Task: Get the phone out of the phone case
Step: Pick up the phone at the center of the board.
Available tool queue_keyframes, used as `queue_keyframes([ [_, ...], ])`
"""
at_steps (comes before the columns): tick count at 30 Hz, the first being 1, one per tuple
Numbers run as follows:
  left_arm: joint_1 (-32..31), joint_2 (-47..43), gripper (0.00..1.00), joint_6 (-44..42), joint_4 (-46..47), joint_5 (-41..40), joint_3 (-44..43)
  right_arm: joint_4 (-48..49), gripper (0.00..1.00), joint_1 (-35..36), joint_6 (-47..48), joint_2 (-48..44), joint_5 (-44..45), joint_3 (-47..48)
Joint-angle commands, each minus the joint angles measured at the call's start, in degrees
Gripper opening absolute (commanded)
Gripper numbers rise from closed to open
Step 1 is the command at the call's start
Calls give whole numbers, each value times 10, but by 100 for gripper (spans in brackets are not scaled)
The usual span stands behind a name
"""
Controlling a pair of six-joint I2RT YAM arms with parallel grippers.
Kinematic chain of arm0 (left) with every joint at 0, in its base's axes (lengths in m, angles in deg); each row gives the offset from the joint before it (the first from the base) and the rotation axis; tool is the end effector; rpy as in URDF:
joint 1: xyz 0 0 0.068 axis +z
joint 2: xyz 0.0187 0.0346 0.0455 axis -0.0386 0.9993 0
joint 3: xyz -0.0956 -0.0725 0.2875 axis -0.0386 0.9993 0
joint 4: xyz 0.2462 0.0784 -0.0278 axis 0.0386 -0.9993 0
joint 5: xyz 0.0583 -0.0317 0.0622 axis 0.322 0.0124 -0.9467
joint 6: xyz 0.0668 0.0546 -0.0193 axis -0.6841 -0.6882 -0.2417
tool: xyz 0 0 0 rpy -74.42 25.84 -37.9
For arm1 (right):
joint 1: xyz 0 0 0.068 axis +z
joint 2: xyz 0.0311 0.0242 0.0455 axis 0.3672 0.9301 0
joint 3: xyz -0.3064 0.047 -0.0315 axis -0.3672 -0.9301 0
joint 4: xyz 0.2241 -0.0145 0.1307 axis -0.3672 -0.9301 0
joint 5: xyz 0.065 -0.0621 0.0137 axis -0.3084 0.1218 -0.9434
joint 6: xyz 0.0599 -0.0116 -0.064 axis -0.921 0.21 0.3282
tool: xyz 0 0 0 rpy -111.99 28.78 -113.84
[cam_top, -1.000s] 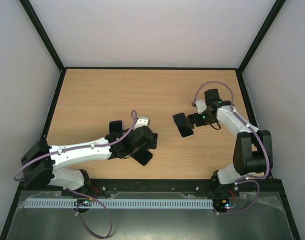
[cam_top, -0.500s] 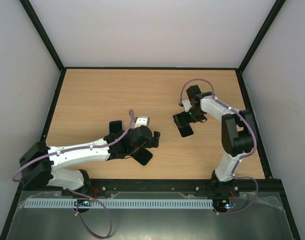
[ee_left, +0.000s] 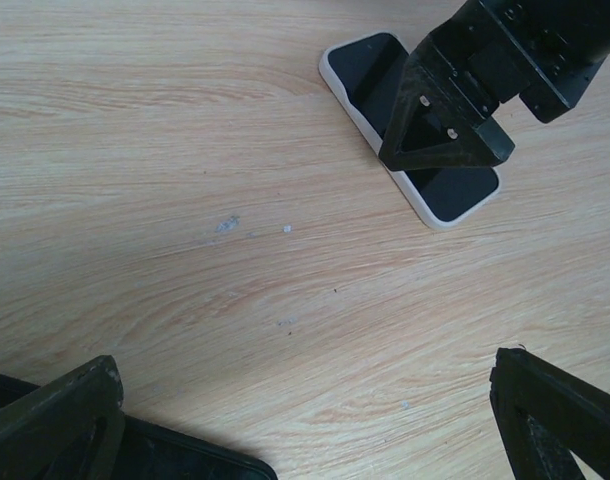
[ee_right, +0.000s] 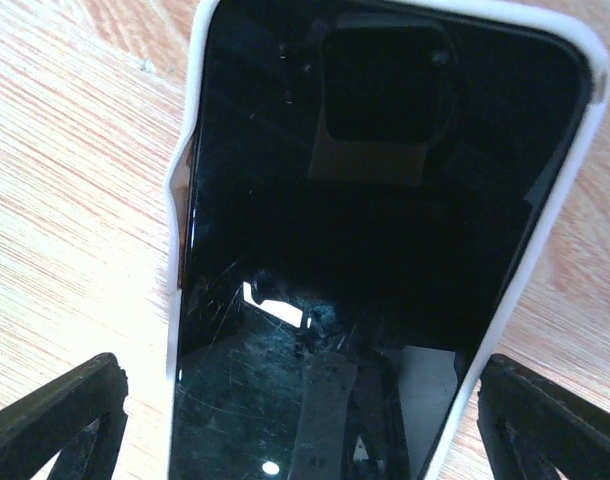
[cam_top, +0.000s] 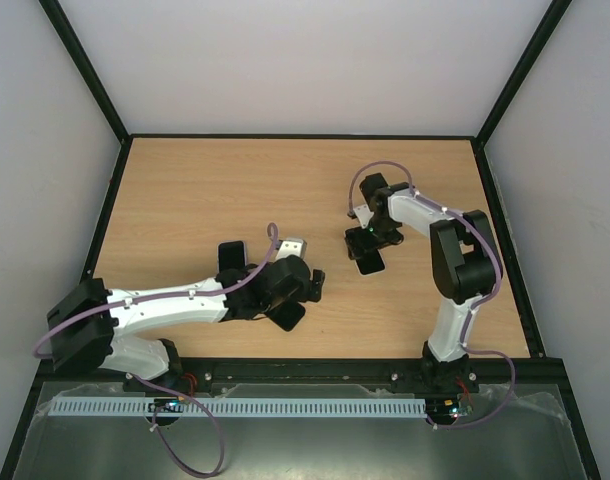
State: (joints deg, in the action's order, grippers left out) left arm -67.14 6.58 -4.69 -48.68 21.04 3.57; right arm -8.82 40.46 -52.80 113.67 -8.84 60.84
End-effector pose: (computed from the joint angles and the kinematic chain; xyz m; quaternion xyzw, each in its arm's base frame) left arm 0.1556 -0.2680 0.2441 0.0736 0.8922 -0.2514 0.3678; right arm 0.3418 0.1415 0.1643 -0.2527 0.9530 0.1538 0.0650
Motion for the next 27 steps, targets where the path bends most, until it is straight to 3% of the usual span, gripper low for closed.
queue_keyframes([
  [1,-6,11,98,1,4,7,-3,-8,91,22,-2,6,38,-6],
  [13,-11,18,98,6,-1,3,-2,19,88,43,-60,33,97,-25],
  [20,-16,17,98,15,-10,-4,-2,16,70,47,-34,26,64,-38],
  [27,-12,-21,100,59,-21,-42,13,11,60,96,56,-75,47,-106],
])
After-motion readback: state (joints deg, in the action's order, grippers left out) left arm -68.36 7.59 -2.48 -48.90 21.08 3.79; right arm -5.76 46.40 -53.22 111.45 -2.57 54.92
